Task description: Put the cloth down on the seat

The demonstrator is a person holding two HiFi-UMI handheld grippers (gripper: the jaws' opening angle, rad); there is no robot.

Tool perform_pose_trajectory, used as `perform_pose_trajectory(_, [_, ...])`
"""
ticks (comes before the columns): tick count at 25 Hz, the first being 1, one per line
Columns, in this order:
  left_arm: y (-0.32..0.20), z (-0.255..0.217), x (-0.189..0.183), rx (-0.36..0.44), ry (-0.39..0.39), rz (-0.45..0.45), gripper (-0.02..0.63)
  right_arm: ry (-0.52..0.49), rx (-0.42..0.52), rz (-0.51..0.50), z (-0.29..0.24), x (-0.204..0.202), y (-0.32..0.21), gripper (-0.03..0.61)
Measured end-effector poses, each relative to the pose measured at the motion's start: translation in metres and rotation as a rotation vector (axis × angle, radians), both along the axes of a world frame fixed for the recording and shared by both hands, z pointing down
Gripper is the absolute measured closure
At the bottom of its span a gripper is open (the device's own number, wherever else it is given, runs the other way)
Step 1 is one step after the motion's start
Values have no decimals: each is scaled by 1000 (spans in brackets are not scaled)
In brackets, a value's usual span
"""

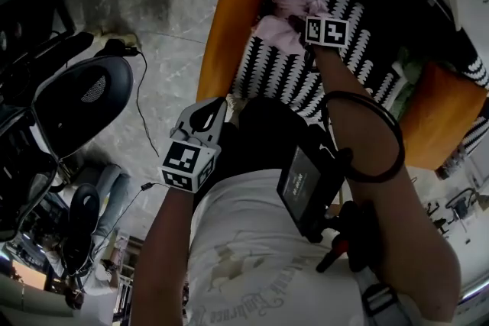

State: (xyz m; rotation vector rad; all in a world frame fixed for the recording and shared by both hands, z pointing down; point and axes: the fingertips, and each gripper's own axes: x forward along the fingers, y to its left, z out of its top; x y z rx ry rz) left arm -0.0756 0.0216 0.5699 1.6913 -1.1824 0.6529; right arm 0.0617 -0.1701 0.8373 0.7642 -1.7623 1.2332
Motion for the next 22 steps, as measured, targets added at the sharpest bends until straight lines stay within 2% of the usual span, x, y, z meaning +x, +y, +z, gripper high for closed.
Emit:
perform_pose_trajectory(9, [11,-11,13,46,-22,39,602,-17,72,91,-26,36,14,278])
perform_pose_trajectory(16, [13,-11,6,96,-24,57,601,13,147,186,-40,76,32,451])
perform_pose_trajectory(22, [15,-32,5,165,-1,72,602,12,203,229,-85,100,53,537])
